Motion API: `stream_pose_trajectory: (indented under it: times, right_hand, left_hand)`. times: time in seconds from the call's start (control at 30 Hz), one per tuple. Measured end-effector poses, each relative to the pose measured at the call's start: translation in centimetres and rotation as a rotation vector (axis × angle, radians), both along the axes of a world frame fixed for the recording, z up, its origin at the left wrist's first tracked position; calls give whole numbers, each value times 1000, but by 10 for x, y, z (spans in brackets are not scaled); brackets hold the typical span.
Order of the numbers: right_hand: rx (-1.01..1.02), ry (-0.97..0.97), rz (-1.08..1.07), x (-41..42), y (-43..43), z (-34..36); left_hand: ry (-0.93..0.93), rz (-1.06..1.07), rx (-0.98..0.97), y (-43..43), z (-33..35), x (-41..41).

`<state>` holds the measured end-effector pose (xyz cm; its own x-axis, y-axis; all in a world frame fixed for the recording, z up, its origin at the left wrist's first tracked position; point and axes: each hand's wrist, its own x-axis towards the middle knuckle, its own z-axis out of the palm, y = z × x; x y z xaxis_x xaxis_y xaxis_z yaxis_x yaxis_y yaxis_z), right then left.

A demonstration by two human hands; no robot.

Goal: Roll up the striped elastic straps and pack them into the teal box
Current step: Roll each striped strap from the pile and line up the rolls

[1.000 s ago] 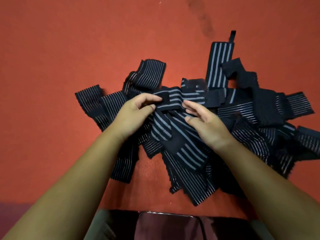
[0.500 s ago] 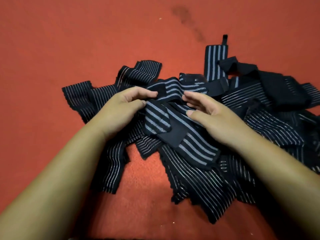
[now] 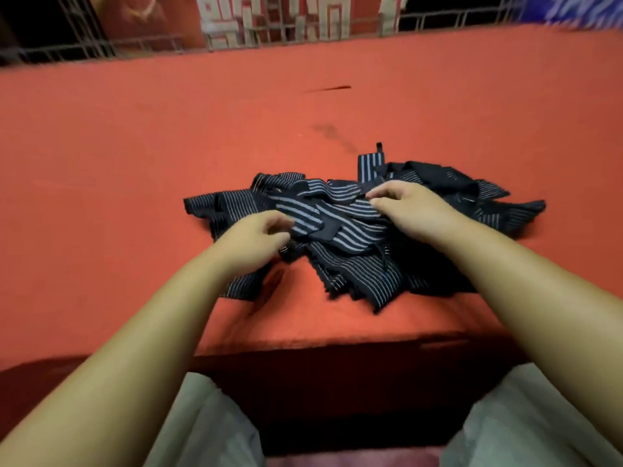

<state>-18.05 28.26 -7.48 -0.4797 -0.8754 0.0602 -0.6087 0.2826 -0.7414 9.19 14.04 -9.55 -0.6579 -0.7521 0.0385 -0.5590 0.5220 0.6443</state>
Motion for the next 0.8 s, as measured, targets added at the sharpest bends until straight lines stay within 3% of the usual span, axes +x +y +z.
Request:
stream_pose_trajectory:
  times: [0.3, 0.47, 0.63, 0.73, 0.8]
  right_hand:
    - [-95, 48, -260, -26, 88, -12]
    - [-28, 99, -329, -49, 113, -26]
    - [-21, 46, -382, -74, 124, -39]
    - [13, -105, -349, -88, 124, -44]
    - [34, -242, -303, -91, 118, -45]
  left_hand:
    - [-21, -142, -74, 61, 8, -27]
    - [-31, -286, -232, 89, 3, -70]
    - [-329, -265, -331, 98, -7, -106]
    - [-519, -197, -297, 91, -17, -116]
    - [-531, -158, -244, 81, -21, -120]
